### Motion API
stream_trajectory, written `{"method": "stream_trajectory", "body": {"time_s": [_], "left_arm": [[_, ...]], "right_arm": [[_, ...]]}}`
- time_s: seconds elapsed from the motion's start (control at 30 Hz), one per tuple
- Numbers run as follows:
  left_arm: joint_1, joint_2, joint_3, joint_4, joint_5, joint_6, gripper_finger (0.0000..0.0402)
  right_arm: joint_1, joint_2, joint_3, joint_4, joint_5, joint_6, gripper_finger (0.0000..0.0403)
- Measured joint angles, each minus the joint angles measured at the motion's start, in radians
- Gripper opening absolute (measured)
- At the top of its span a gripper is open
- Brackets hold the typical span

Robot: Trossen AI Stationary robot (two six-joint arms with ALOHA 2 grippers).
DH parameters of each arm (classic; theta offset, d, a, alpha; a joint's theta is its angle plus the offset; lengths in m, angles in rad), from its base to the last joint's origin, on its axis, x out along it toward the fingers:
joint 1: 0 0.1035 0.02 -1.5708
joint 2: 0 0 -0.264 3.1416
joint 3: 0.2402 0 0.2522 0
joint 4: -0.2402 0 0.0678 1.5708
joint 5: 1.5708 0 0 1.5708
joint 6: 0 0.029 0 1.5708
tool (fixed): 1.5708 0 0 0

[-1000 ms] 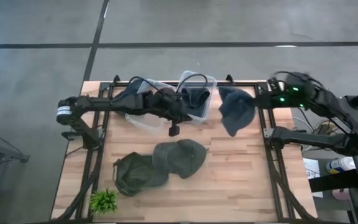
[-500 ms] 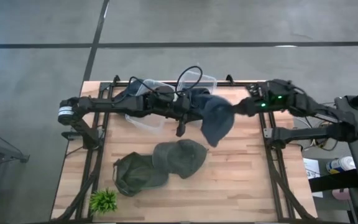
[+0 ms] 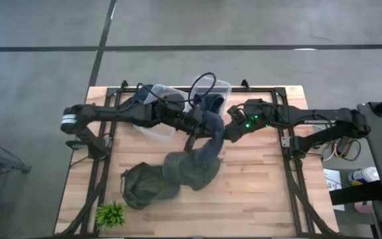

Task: Pick & Place hat
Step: Put the right blue cap into the right transparent bin

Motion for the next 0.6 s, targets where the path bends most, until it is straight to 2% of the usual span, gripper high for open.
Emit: {"method": "stream_trajectory", "body": {"time_s": [0.17,0.27,0.4,0.6], "left_arm": [[-0.027,0.001,-0.016,-0.089,-0.006,0.057,0.0000],[-0.033,0.014,-0.043,-0.103,-0.016,0.071,0.0000],[-0.034,0.027,-0.083,-0.020,-0.019,0.072,0.0000],[-0.034,0.052,-0.091,0.066,-0.017,0.072,0.0000]], "right_arm": [[0.001,0.004,0.005,-0.011,0.000,0.020,0.0104],[0.003,0.002,0.005,-0.084,-0.006,0.061,0.0126],[0.019,0.001,0.005,-0.189,-0.025,0.105,0.0142],[0.061,0.014,0.004,-0.132,0.015,0.131,0.0145]]}}
